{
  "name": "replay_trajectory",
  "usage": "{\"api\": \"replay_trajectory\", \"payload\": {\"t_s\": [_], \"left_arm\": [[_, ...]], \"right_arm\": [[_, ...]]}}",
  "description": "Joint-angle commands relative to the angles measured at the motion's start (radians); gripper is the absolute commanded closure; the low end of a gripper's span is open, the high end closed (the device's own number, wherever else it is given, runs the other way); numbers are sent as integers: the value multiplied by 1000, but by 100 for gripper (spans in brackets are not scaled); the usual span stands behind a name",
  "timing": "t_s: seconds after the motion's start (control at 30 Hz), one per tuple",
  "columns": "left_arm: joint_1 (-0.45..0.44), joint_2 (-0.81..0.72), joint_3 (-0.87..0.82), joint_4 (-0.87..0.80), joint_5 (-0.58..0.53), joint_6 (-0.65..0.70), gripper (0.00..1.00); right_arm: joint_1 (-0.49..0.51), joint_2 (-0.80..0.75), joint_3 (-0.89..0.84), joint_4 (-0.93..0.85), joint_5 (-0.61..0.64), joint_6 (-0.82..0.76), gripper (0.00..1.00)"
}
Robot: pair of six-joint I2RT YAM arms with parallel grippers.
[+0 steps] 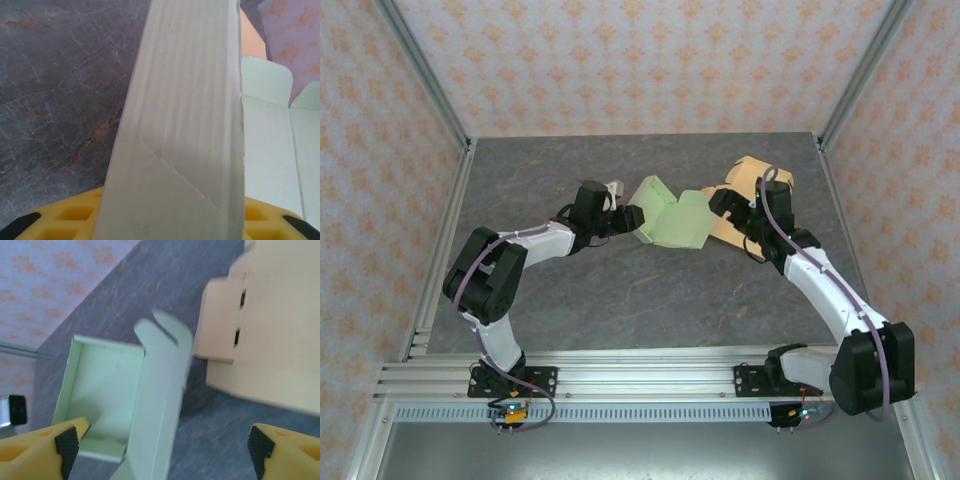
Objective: Fold the paper box
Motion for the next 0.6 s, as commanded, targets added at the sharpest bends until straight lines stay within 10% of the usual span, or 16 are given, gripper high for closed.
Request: {"api": "replay_trajectory", "payload": {"t_s": [0.0, 0.43, 0.57], "left_arm": [[-5, 17, -12, 97, -23, -93, 58], [-25, 14, -34, 157, 5, -119, 53], [-25, -22, -59, 147, -15, -126, 24]], "right_arm": [[13, 15, -35, 41, -105, 128, 15], [47, 254, 147, -10, -97, -63, 77], [50, 302, 240, -117, -72, -189, 95]]}}
